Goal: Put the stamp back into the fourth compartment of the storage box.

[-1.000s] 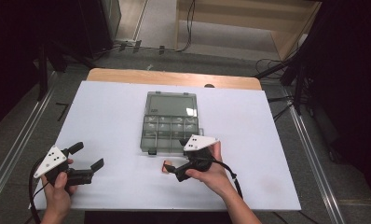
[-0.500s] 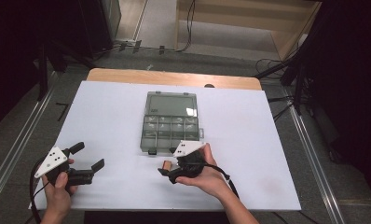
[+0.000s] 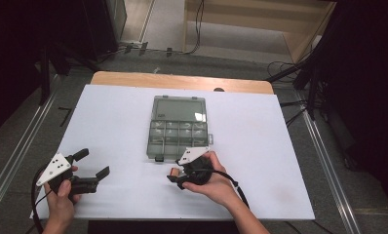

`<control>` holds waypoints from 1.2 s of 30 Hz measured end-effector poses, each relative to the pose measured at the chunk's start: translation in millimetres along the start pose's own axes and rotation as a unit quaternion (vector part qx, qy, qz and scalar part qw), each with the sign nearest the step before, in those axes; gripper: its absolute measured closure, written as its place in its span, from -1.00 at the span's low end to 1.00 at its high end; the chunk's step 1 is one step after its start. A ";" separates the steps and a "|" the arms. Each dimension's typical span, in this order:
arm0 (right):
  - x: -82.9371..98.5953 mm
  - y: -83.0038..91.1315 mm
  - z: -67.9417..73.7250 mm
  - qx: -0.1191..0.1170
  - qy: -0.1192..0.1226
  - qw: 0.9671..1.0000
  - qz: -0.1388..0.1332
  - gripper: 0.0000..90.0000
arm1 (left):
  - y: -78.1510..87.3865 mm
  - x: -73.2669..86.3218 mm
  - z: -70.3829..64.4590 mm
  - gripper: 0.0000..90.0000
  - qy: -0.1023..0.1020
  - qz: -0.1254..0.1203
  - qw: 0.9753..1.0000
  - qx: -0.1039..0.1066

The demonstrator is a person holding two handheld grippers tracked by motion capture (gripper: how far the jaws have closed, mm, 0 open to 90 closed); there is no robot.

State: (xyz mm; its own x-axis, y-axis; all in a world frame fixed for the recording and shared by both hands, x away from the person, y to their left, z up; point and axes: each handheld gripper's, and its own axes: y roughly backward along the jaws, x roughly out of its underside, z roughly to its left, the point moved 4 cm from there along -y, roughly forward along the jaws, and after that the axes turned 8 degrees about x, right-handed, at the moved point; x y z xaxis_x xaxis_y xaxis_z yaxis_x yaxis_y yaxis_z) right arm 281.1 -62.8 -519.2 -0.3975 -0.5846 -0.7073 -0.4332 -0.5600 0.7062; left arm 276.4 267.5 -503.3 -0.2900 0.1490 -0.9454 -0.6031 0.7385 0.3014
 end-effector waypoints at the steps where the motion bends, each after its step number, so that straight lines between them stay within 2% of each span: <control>1: 0.3 -1.2 0.0 0.000 0.004 1.000 0.001 -0.12 | 0.0 0.0 -0.2 -1.00 -0.001 0.001 1.000 0.000; 7: 2.5 -7.3 0.8 0.004 0.013 1.000 0.019 -0.01 | -0.4 0.2 -0.4 -1.00 -0.002 0.001 1.000 0.000; 13: 4.0 -10.2 -0.2 0.003 0.020 0.999 0.025 0.11 | -1.0 0.5 -0.8 -1.00 -0.004 0.004 1.000 0.000; 25: 5.0 -13.8 0.0 -0.002 0.019 0.999 0.026 0.13 | -1.6 0.4 -1.0 -1.00 -0.004 0.004 1.000 0.001; 29: 7.2 -16.9 1.2 0.002 0.027 0.999 0.039 0.15 | -1.2 0.2 -0.3 -1.00 -0.003 0.004 1.000 -0.003; 33: 7.0 -17.2 0.6 -0.001 0.028 0.999 0.041 0.16 | -0.5 0.2 1.1 -1.00 0.004 0.001 1.000 0.001; 34: 6.6 -17.7 0.7 0.002 0.042 0.998 0.043 0.17 | -0.5 0.1 2.0 -1.00 0.003 0.000 1.000 -0.001; 36: 6.8 -17.8 0.7 0.001 0.041 0.998 0.042 0.17 | -0.9 0.4 1.9 -1.00 0.001 0.001 1.000 -0.001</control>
State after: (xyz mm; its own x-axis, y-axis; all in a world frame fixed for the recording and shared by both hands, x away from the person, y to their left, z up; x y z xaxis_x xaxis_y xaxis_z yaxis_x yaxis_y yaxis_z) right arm 285.6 -56.4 -536.6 -0.3653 -0.6757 -0.6403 -0.4020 -0.5059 0.7632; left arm 278.2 268.2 -504.2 -0.2938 0.1493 -0.9441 -0.6040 0.7366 0.3045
